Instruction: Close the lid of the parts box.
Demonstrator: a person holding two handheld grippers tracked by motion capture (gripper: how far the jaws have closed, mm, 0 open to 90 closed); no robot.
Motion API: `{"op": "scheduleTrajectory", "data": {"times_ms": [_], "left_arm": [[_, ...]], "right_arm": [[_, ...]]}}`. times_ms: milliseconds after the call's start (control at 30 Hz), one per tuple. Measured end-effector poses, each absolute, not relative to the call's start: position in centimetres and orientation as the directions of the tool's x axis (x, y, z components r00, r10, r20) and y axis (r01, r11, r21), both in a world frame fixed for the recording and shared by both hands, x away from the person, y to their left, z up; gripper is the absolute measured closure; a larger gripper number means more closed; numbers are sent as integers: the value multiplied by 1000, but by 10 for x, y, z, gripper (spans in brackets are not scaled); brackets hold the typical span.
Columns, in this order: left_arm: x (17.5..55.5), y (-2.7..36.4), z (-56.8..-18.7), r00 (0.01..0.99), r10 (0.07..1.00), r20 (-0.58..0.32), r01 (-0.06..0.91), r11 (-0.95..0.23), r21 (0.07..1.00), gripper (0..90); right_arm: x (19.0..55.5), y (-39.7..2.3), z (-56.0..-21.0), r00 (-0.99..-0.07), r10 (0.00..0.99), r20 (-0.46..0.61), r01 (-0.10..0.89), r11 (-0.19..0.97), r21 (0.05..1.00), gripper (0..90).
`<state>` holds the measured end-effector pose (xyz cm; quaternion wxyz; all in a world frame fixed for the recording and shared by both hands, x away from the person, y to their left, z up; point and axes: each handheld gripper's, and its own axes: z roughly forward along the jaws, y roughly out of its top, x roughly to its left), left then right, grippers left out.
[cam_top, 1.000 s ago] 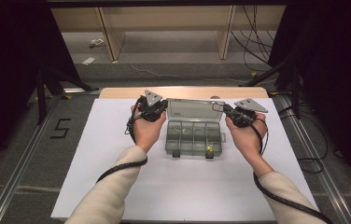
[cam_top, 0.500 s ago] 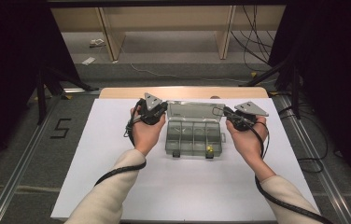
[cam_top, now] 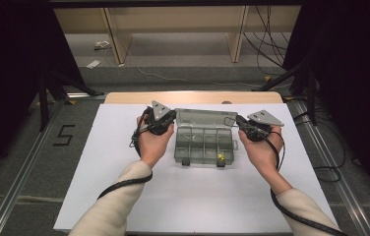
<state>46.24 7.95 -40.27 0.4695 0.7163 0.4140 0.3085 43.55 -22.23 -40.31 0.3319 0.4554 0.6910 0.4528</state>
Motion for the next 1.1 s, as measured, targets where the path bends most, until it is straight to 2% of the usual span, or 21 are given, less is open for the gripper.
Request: {"op": "scheduleTrajectory", "data": {"times_ms": [1100], "left_arm": [[438, 85, -416, 512, 853, 105, 272, -277, 922, 855]], "right_arm": [[412, -225, -415, -403, 910, -93, 311, 232, 922, 884]]}}
